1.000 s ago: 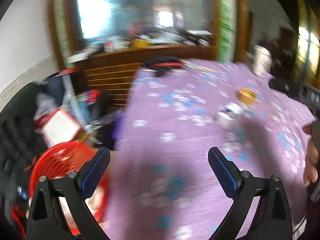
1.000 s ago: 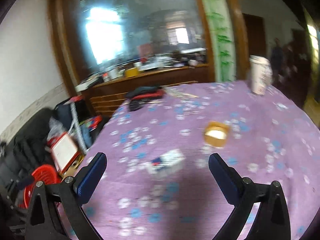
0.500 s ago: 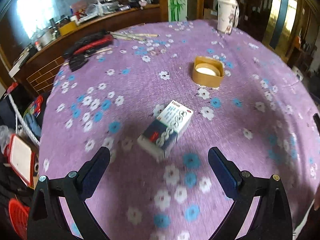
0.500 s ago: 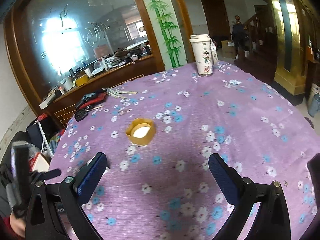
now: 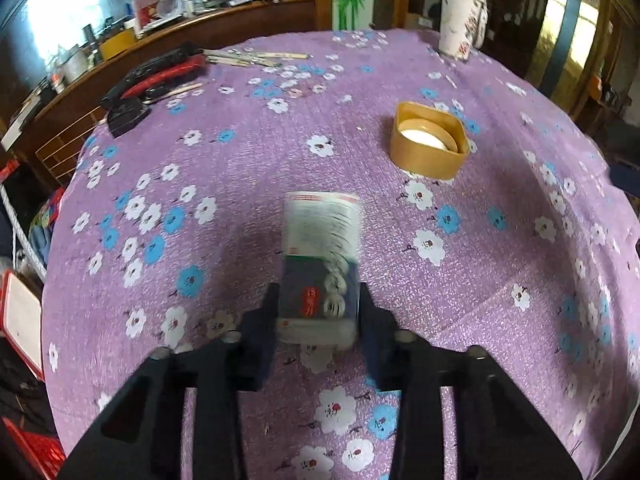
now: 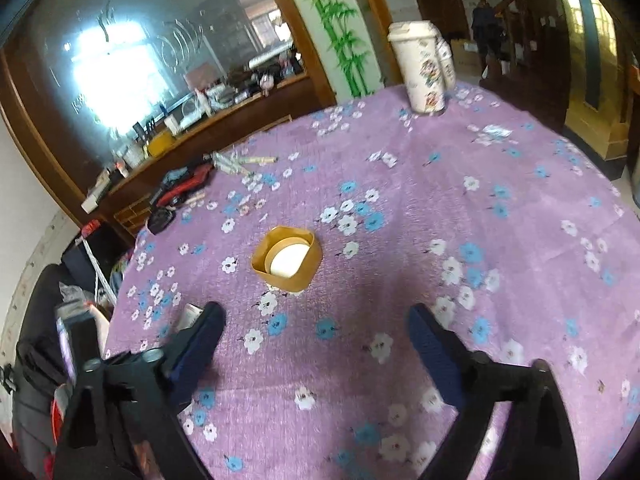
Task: Collect trash
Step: 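Grasp the small green-and-white medicine box with the left tool while the right tool grasps the yellow tape roll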
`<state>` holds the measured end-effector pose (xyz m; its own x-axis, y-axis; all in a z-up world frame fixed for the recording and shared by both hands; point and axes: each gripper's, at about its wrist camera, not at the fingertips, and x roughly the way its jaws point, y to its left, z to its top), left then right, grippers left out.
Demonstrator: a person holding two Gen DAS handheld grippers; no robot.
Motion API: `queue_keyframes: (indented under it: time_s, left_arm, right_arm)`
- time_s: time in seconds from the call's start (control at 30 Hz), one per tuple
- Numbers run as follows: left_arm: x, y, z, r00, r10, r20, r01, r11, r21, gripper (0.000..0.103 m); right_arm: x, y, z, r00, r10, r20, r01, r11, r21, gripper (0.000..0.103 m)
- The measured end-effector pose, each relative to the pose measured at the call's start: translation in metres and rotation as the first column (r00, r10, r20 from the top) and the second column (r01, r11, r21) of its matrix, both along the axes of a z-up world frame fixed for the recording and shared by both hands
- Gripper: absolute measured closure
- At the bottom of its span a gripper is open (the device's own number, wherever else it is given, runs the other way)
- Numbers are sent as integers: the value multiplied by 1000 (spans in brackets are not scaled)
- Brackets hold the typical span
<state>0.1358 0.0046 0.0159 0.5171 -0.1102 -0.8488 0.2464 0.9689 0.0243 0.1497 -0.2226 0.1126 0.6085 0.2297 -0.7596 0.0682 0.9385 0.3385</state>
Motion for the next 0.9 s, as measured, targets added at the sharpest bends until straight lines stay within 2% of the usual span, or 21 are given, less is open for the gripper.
queue_keyframes:
  time_s: [0.07,0.17,0.3,0.37,0.43,0.5,0.57,0.63,0.77,0.9]
  left_arm:
    - [-8,4,4,1000,14,18,-14,1000,-17,70]
    - [-23,14,13,997,52,49,-51,998,-22,70]
    - [-55,27,30,989,94,116,-90,995,-38,70]
    - [-69,33,34,983,116,144,-109,993,-52,70]
    - [-80,39,35,976,140,167,-129,989,-75,70]
    - [-84,41,32,970,155,187,-143,987,-76,70]
    - [-85,41,29,966,161,202,-150,986,-68,70]
    - [-84,43,24,966,162,202,-150,986,-76,70]
    - [-81,46,20,966,165,201,-151,985,-85,70]
    - [-81,50,18,962,175,211,-160,984,-84,70]
  right_arm:
    - [21,6,-12,998,6,-56,-6,1000,3,34]
    - [43,11,-28,994,5,-106,-5,1000,3,48]
    - [69,24,-43,990,9,-140,-10,1000,-10,56]
    - [79,31,-50,988,9,-151,-14,1000,-26,65]
    - [87,36,-55,987,0,-163,-8,999,-45,71]
    - [94,39,-60,985,-12,-171,1,998,-61,75]
    - [97,40,-65,984,-28,-177,13,996,-86,83]
    - [98,39,-68,983,-34,-180,17,996,-91,86]
    - [91,40,-66,988,-31,-152,14,994,-107,99]
    - [69,45,-55,995,-13,-98,4,995,-95,100]
